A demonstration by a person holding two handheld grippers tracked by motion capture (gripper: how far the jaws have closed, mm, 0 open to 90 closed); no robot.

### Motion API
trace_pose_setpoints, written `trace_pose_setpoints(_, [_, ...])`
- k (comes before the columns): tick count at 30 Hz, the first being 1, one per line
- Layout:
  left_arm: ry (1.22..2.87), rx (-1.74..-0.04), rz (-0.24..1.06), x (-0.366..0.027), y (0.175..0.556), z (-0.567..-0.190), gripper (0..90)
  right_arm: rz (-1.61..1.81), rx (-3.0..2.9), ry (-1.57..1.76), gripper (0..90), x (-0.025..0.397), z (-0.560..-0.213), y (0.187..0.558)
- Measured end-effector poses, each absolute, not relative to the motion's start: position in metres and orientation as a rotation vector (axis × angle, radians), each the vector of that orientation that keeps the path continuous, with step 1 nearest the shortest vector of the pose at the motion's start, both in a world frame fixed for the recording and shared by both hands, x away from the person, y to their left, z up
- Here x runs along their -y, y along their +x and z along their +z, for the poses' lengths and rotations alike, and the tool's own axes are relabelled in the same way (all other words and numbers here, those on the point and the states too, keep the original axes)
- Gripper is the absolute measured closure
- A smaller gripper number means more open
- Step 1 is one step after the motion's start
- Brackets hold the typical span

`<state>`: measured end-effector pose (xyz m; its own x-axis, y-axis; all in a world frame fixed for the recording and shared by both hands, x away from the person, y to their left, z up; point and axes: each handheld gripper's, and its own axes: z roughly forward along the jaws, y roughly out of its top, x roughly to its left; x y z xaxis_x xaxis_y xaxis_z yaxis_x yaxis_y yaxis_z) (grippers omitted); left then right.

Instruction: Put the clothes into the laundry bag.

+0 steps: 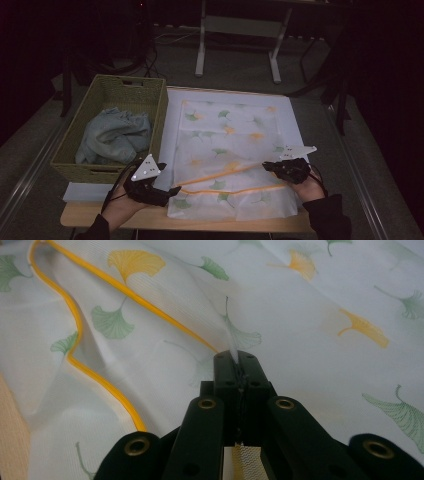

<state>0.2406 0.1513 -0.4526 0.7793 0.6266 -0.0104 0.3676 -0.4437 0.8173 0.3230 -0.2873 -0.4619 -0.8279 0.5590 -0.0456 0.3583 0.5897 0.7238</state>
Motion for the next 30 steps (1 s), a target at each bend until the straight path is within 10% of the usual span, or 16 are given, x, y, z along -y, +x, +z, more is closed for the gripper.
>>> trace_pose_setpoints(30, [2.056, -0.881, 0.495, -0.265, 0.279, -0.401, 21.6, 1.096, -2.545, 0.732, 89.2, 0.282, -0.455, 0.322])
